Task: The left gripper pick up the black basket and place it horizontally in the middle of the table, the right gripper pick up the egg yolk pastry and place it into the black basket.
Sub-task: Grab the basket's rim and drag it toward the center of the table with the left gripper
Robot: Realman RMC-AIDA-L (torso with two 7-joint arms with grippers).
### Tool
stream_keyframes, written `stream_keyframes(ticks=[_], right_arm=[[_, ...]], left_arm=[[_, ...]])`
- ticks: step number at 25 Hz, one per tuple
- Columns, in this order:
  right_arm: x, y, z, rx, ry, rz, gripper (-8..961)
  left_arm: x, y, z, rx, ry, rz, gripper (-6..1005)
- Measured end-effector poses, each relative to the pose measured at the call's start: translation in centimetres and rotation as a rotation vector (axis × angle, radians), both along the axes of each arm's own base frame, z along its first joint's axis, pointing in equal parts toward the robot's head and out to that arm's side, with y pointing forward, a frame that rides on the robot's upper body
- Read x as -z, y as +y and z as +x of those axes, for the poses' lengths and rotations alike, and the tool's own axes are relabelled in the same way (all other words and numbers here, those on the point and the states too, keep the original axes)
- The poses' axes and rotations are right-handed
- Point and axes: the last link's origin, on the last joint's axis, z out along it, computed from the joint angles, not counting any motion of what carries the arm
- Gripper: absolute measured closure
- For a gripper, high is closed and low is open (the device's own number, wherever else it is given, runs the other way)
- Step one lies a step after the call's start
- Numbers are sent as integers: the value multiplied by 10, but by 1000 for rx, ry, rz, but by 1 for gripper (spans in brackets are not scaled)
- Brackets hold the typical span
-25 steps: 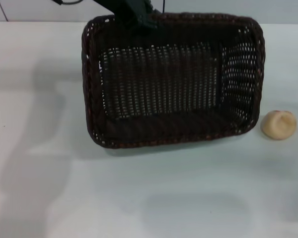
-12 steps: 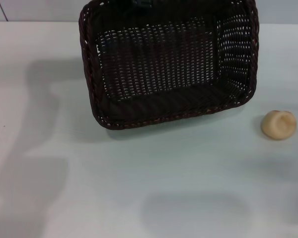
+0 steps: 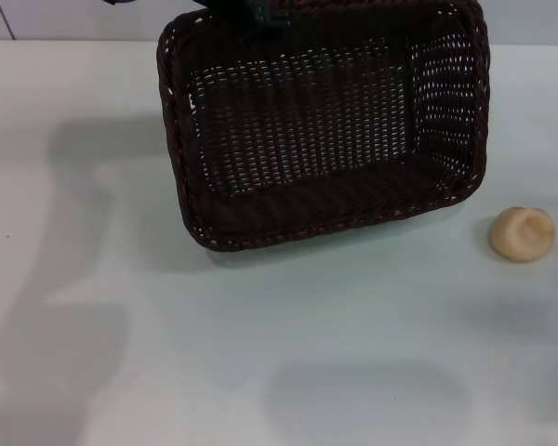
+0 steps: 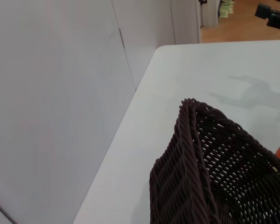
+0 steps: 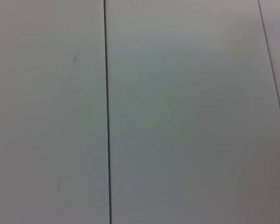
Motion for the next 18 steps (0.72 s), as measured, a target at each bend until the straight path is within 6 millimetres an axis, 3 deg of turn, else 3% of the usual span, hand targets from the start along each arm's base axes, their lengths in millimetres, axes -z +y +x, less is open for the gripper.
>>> stream_keyframes(ticks=[15, 18], right_arm=[[0, -5, 1, 1, -1, 8, 133], [1, -5, 0, -2, -3, 3, 133]], left_arm=[[0, -2, -7, 17, -8, 29, 724], [-7, -3, -4, 32, -54, 69, 714]])
